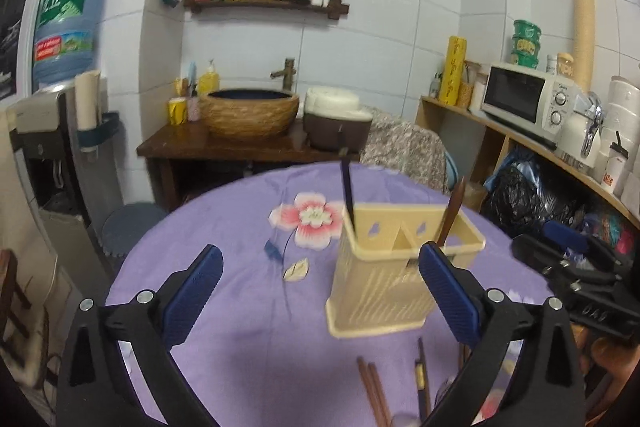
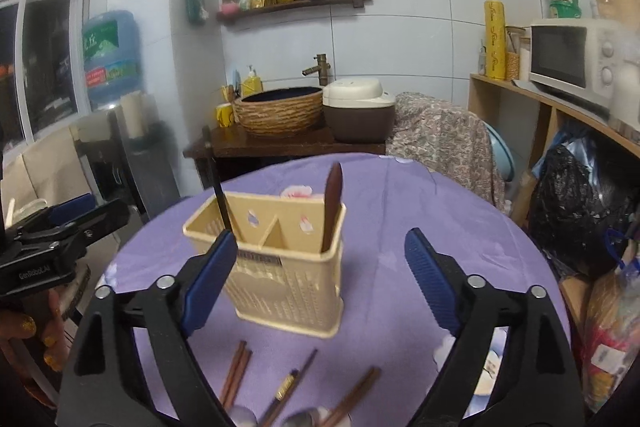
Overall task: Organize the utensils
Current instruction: 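Open both tools to release the utensils inside the holder, then move both tools back down to the loose utensils on the tablecloth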
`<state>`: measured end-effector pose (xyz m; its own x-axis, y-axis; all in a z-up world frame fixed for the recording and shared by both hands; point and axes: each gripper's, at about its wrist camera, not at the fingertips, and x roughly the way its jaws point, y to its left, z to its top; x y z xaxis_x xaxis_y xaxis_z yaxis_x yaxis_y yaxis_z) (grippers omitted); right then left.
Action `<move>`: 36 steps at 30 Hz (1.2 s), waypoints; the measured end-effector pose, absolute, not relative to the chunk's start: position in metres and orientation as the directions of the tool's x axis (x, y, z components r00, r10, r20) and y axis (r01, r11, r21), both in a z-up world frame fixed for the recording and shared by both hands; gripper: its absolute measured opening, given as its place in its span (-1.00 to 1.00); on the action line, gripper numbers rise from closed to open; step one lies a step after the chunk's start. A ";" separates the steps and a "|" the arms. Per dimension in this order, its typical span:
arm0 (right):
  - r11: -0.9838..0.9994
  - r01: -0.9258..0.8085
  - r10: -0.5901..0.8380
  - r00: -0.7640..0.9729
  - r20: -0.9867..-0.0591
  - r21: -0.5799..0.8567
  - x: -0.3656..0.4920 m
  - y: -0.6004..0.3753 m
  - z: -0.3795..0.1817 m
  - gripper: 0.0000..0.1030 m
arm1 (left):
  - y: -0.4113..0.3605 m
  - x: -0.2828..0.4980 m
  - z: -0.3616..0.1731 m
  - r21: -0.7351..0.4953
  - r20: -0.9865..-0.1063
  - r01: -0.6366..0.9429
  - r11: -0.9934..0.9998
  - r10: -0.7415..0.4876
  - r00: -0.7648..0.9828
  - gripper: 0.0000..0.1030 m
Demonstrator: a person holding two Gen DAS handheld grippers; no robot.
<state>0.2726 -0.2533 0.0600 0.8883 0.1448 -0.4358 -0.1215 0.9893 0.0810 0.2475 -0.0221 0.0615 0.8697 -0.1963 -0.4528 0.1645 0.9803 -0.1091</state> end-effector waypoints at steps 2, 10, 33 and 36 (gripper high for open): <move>0.994 -0.091 0.111 0.881 -0.461 0.066 0.261 -0.258 0.048 0.76 | -0.016 0.239 0.046 -0.109 -0.496 0.145 0.983 -0.180 0.849 0.89; 1.000 0.009 0.006 0.773 -0.634 0.021 0.228 -0.266 -0.027 0.85 | -0.013 0.208 -0.021 -0.067 -0.651 0.123 0.990 -0.136 0.746 0.87; 0.991 -0.109 0.003 0.577 -0.817 -0.072 0.184 -0.210 -0.101 0.89 | -0.027 0.180 -0.074 -0.019 -0.748 0.195 0.981 -0.143 0.648 0.75; 0.992 -0.082 -0.036 0.569 -0.822 -0.100 0.178 -0.227 -0.100 0.89 | -0.032 0.177 -0.075 -0.016 -0.754 0.215 0.977 -0.153 0.639 0.75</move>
<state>0.1785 -0.2270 -0.1000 0.5686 -0.0361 -0.8218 -0.0816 0.9916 -0.1000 0.1773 -0.0322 -0.0753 0.6393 -0.1527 -0.7537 0.2148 0.9765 -0.0156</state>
